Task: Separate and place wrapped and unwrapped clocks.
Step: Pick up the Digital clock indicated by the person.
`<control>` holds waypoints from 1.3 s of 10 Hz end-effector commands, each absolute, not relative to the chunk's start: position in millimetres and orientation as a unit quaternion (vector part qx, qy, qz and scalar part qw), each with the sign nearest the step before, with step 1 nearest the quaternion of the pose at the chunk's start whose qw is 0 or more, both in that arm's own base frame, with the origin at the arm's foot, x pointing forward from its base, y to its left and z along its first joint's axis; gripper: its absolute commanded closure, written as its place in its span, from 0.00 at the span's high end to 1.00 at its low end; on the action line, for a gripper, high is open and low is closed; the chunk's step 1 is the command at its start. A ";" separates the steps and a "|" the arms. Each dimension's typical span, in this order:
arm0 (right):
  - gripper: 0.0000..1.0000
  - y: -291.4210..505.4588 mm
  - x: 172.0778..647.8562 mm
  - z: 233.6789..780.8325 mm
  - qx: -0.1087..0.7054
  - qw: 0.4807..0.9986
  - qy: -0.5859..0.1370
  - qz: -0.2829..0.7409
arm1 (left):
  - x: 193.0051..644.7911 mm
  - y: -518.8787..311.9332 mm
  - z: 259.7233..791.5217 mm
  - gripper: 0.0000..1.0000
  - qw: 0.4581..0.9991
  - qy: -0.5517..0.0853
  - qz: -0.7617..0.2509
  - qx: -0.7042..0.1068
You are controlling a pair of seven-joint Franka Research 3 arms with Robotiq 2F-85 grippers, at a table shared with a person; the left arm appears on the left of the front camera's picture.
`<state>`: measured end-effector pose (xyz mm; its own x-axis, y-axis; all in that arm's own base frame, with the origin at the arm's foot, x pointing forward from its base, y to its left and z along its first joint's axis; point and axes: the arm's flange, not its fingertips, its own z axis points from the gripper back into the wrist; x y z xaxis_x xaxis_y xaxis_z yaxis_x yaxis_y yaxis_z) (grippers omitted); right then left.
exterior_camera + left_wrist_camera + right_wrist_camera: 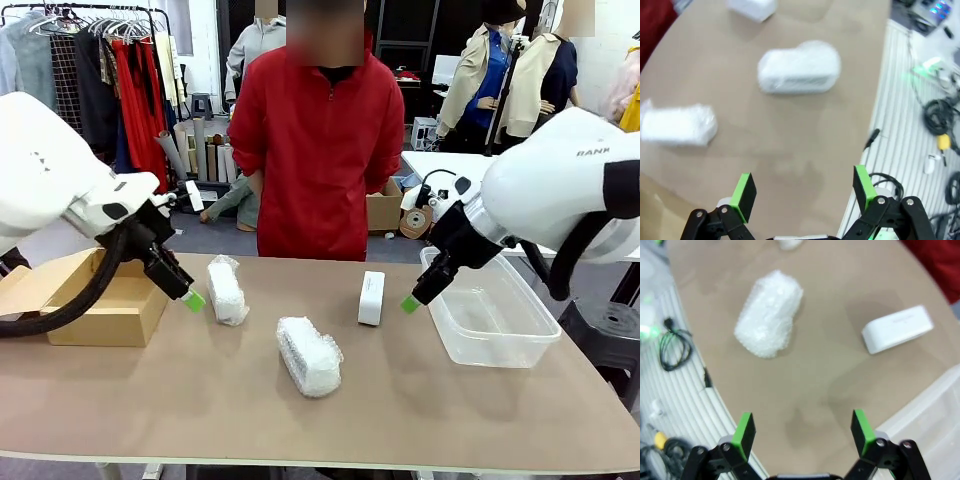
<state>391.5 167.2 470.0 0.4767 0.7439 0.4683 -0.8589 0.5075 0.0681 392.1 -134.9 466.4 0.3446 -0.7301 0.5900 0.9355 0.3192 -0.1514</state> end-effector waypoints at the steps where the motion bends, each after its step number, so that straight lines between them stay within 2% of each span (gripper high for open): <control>1: 1.00 159.2 411.7 485.1 0.186 0.807 -0.197 0.524 | 416.7 -122.7 472.3 1.00 0.735 -0.203 -0.582 -0.284; 5: 1.00 130.0 437.1 511.2 0.243 0.757 -0.292 0.532 | 433.0 -105.8 494.8 1.00 0.715 -0.288 -0.607 -0.196; 8: 1.00 107.7 448.9 514.8 0.261 0.719 -0.338 0.549 | 441.9 -100.8 503.9 1.00 0.682 -0.314 -0.619 -0.229; 13: 1.00 75.4 470.8 519.0 0.249 0.688 -0.358 0.580 | 454.4 -91.9 509.0 1.00 0.684 -0.321 -0.613 -0.231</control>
